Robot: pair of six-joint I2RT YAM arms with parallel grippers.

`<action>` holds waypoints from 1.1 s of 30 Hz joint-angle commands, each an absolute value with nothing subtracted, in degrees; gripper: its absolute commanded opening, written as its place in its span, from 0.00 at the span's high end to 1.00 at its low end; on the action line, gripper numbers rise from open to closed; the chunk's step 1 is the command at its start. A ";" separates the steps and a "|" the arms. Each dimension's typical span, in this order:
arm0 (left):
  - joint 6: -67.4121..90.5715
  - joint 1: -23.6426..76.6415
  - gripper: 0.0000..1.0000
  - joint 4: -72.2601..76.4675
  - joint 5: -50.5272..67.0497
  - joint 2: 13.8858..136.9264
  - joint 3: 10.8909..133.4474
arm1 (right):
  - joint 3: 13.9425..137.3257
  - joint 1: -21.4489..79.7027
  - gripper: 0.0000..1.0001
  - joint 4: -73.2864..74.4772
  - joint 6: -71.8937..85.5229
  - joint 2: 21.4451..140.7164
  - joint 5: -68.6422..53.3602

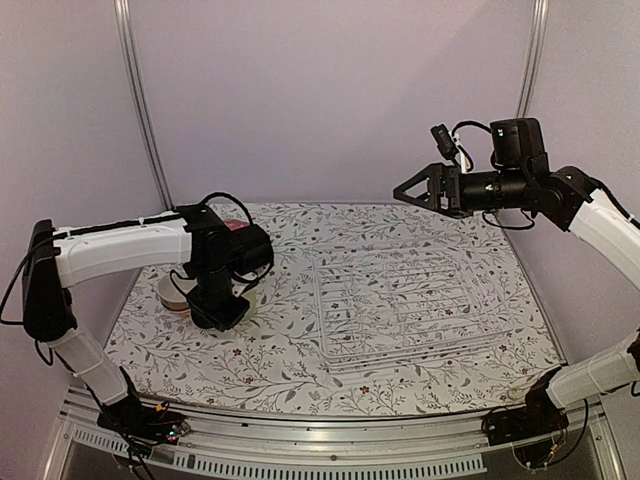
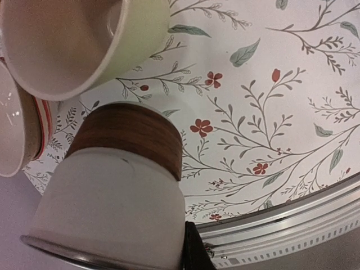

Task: Unload the mixed dishes from the dish rack
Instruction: Place the cup at the center of the board.

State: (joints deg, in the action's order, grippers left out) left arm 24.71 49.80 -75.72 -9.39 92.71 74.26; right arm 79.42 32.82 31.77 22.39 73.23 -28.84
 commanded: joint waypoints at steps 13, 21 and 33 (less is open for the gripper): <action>16.38 49.66 0.91 -73.57 -8.71 99.41 74.29 | 78.61 32.33 0.01 32.70 21.71 72.94 -28.64; 15.80 49.83 0.93 -72.47 -8.95 100.84 73.91 | 78.99 32.25 0.01 32.75 21.95 73.11 -28.74; 15.13 50.32 0.90 -71.48 -7.78 101.36 73.70 | 78.93 32.25 0.01 32.99 22.10 72.69 -28.74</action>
State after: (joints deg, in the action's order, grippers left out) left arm 15.94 49.82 -72.44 -8.16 100.64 74.02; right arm 79.42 32.56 32.16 22.02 73.23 -28.86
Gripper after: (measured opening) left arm 0.101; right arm 0.987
